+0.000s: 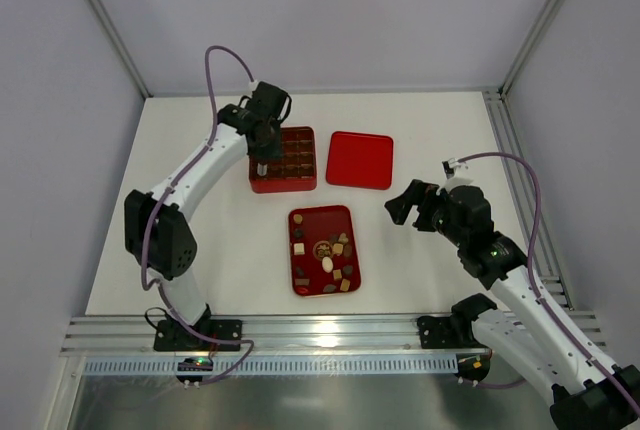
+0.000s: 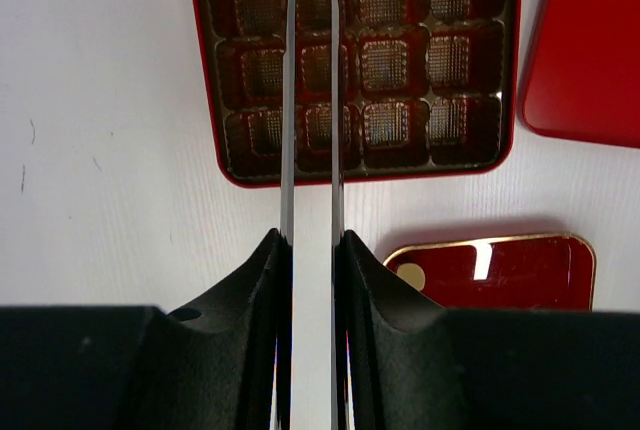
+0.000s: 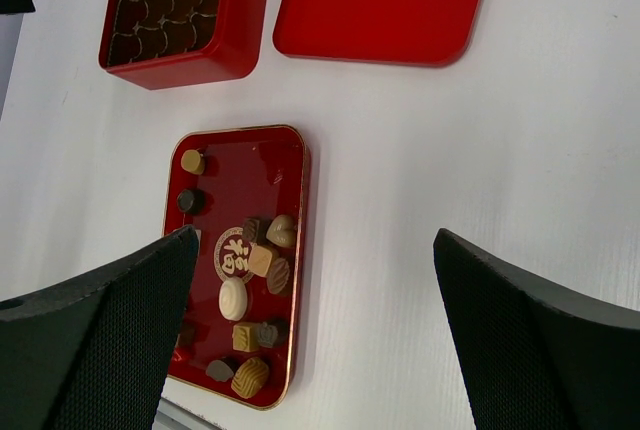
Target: Pack the chocolate
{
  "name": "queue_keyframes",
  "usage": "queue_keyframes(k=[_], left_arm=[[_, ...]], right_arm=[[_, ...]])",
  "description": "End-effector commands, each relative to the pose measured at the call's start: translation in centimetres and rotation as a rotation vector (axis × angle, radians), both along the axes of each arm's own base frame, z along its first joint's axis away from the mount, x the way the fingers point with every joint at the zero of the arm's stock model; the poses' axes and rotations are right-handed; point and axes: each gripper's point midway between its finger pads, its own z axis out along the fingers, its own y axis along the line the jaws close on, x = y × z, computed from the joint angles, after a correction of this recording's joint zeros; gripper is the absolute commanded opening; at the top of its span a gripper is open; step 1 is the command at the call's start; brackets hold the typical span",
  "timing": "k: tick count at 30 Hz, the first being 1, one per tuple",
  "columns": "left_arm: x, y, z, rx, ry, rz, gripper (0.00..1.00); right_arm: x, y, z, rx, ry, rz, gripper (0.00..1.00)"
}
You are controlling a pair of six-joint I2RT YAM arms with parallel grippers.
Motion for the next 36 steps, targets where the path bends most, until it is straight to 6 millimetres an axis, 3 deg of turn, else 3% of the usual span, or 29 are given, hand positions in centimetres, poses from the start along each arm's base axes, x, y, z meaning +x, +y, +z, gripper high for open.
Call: queue_keyframes(k=[1,12,20,28,36], left_arm=[[2.8,-0.3,2.9,-0.039,-0.098,-0.012,0.23],[4.6,-0.1,0.0,0.008,-0.054,-0.008,0.25],[5.0,0.3,-0.7,0.032,-0.049,-0.002,0.33],[4.9,0.5,-0.1,0.034,-0.055,-0.009,0.43],[2.8,-0.2,2.6,-0.029,-0.075,-0.043,0.41]], right_arm=[[0.4,0.3,2.3,0.015,-0.055,0.01,1.0],[0.3,0.4,2.0,0.02,-0.047,0.011,1.0],[0.2,0.3,1.9,0.018,-0.047,0.009,1.0],[0.2,0.3,1.9,0.021,-0.047,0.007,1.0],[0.2,0.2,2.0,0.023,-0.051,0.004,1.0]])
